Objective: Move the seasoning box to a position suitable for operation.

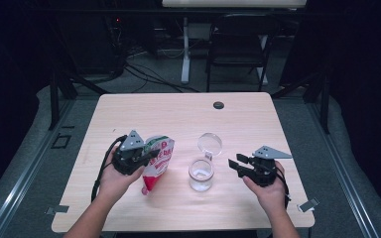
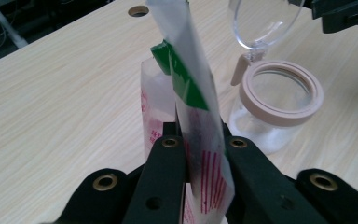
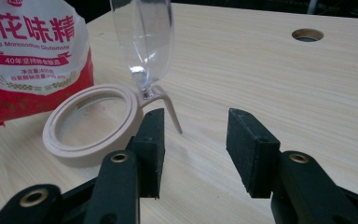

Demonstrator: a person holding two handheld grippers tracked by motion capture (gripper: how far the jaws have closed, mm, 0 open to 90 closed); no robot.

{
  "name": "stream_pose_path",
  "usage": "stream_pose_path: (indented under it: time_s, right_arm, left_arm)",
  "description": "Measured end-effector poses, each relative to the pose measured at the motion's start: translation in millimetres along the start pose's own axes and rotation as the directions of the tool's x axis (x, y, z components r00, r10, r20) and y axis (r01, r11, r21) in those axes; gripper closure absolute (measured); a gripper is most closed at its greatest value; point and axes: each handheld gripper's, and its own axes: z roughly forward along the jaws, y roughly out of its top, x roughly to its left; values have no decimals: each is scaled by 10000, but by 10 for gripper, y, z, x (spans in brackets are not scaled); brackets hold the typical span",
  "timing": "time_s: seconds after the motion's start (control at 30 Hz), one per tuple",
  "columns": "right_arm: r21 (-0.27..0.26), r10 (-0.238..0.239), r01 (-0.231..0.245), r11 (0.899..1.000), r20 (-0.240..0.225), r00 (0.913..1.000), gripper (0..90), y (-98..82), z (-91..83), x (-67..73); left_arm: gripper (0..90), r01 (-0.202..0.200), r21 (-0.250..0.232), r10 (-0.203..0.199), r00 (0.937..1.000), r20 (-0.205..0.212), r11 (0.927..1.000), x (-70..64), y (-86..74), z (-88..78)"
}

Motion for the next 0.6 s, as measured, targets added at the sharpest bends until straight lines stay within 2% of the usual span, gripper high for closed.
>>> stream_pose_path:
  time_s: [0.1, 0.17, 0.27, 0.37, 0.6]
  right_arm:
    - [284, -332, 331, 9990, 16, 9994, 605, 10, 19, 51]
    - [447, -299, 306, 9985, -157, 9994, 634, 22, 19, 76]
    - [344, -342, 348, 9988, -166, 9993, 721, 65, -13, 109]
    - [18, -361, 363, 9993, -449, 9983, 791, 155, -74, 156]
    - [-78, -859, 856, 9963, -1147, 9897, 804, 317, -85, 318]
  left_arm:
    - [900, -22, 23, 21, 10000, 80, 10000, -32, -60, -2]
    - [900, 104, -1, -104, 9998, 169, 9999, -36, -111, -8]
    - [900, 282, -91, -279, 9990, 341, 9996, -40, -198, -20]
    - [900, 415, -168, -406, 9979, 504, 9990, -57, -274, 6]
    - [900, 584, -494, -540, 9948, 860, 9971, -136, -356, 90]
